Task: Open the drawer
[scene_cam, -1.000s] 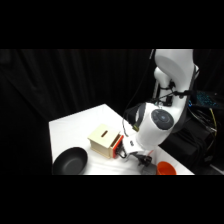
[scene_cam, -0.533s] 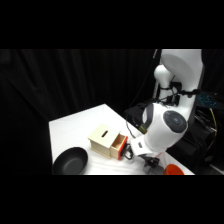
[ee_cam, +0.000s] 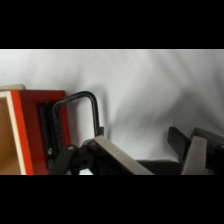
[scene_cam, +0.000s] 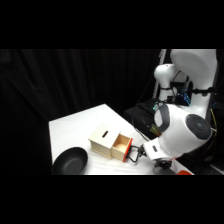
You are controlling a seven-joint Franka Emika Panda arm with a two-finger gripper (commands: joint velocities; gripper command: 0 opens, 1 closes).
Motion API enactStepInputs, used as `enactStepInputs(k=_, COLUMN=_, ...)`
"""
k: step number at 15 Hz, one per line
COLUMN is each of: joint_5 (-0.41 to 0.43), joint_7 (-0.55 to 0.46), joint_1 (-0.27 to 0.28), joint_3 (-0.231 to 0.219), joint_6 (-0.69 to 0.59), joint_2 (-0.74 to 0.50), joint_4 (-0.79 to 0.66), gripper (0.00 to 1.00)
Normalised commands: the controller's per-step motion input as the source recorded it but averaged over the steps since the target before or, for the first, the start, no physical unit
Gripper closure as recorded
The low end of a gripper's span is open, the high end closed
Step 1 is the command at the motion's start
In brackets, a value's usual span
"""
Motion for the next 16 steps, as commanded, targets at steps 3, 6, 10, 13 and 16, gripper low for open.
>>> enactStepInputs(k=3, joint_5=0.027, joint_7=0.06, joint_1=-0.018, joint_3=0.122, joint_6=-0.2, joint_2=-0.31, joint_4=-0.13, gripper=0.0)
enactStepInputs(k=6, joint_5=0.092, joint_7=-0.03, joint_1=-0.096, joint_3=0.173, joint_6=-0.3, joint_2=-0.45, joint_4=-0.15, gripper=0.0)
enactStepInputs(k=10, joint_5=0.148, joint_7=-0.11, joint_1=-0.2, joint_3=0.211, joint_6=-0.38, joint_2=-0.52, joint_4=-0.12, gripper=0.0)
enactStepInputs(k=13, joint_5=0.152, joint_7=-0.22, joint_1=-0.276, joint_3=0.186, joint_6=-0.36, joint_2=-0.46, joint_4=-0.01, gripper=0.0)
enactStepInputs(k=16, joint_5=0.125, joint_7=-0.28, joint_1=-0.289, joint_3=0.147, joint_6=-0.32, joint_2=-0.31, joint_4=0.11, gripper=0.0)
